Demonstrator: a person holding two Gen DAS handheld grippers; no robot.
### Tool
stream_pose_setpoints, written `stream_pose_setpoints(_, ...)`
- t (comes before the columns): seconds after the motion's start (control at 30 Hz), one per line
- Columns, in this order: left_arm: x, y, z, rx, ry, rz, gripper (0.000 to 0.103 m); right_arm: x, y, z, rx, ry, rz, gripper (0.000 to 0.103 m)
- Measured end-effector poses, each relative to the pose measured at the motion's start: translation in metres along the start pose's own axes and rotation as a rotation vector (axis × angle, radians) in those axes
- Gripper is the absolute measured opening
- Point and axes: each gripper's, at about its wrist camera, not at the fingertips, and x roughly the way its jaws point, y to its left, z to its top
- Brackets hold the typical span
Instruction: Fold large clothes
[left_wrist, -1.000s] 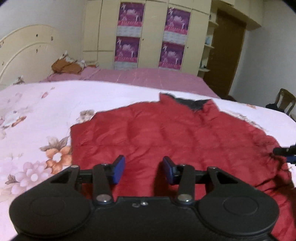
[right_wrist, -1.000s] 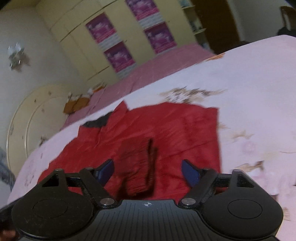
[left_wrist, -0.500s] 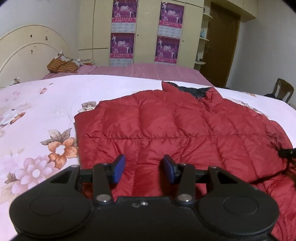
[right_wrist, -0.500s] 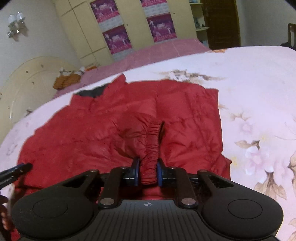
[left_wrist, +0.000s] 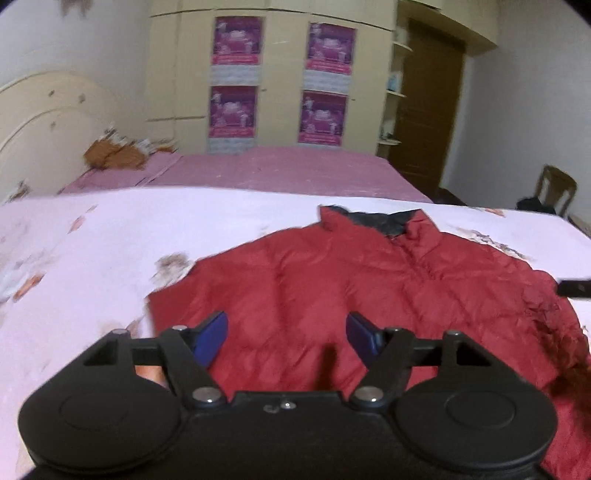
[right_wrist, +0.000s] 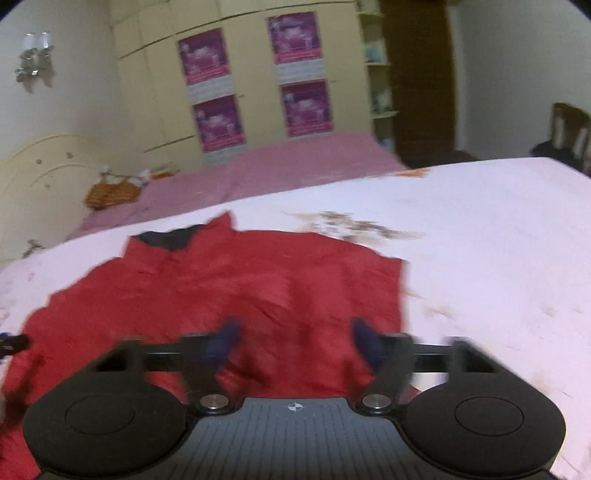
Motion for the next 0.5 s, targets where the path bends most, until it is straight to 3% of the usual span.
stream_pose_setpoints(0.07,0.017,-0.014,0.006,0.048,0.024,-0.026,0.074,0.02,0.027,0.005,-0.059,0.003,0.044,0.05)
stream_pose_setpoints(0.1,0.026,-0.021,0.007,0.077,0.048,-0.045,0.084,0.031,0.042,0.005,-0.091,0.017,0.065,0.05)
stream_pose_setpoints(0.27,0.05,-0.03,0.003,0.119,0.081,-0.057,0.08,0.072,0.099,-0.013,-0.253,0.061,0.113,0.051)
stream_pose_setpoints(0.5,0.06,-0.008,-0.004,0.061,0.07,-0.044,0.082,0.105,0.089,-0.012,-0.271,0.062,0.064,0.051)
